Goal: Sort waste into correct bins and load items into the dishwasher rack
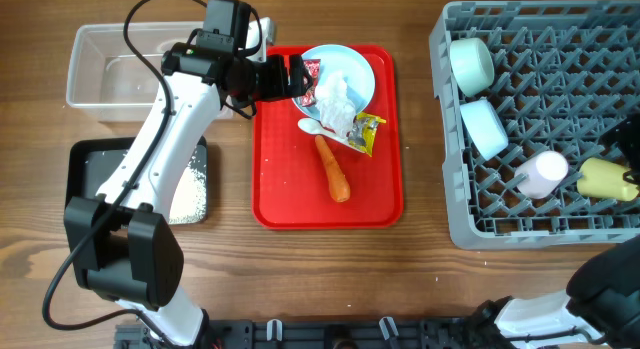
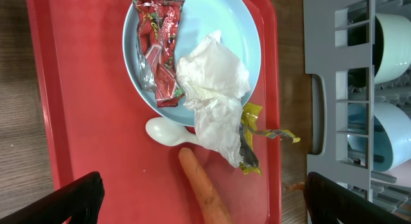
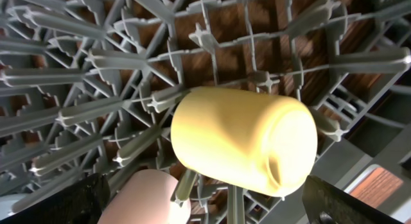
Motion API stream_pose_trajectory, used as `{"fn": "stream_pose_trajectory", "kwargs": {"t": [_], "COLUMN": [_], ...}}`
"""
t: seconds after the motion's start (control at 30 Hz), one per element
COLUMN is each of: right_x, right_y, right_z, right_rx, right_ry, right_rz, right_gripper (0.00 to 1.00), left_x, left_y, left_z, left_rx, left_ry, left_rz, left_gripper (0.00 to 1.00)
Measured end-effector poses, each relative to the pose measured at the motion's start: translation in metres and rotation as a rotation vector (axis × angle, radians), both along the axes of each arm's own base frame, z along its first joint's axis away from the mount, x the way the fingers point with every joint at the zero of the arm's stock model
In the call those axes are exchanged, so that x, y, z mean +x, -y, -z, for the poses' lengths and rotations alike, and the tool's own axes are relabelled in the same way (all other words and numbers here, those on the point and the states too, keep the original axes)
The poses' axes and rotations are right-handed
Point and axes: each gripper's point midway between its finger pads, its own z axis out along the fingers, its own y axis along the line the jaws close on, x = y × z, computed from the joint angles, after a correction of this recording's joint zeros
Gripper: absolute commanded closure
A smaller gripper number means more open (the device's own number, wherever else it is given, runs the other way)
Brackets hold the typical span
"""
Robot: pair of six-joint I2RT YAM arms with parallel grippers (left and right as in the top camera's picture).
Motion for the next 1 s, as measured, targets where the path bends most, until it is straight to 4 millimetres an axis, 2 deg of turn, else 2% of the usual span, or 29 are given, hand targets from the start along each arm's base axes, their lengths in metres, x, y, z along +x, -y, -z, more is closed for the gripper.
{"fn": "stream_pose_trajectory", "kwargs": {"t": [0.37,0.63,0.87,1.0], "right_x": [0.000,0.011,0.039,0.053], "right_y": [-0.003,-0.014,-0.025,-0.041], "right_z": [0.013,0.016,0.012,0.010], "right_rx": [0.012,-0.017,-0.061,-0.035], "right_ry": [-0.013,-0.041,0.013,0.054], "right_rz": [-0.006,-0.068,-0.182,-0.250], "right_gripper": [0.01,0.00,0.00,0.00], "left_x": [0.000,0.000,-0.001,-0.001], "left_y": [-0.001,-0.001,-0.001,-0.001], "left_z": [0.000,0.000,0.001,0.001], "left_rx": [0.003,0.003,0.005,0.005], "left_ry": [0.001,-0.001,-0.007,-0.007], "left_rz": [-0.002,-0.002,-0.002,-0.002], "left_gripper": [0.00,0.00,0.00,0.00]}}
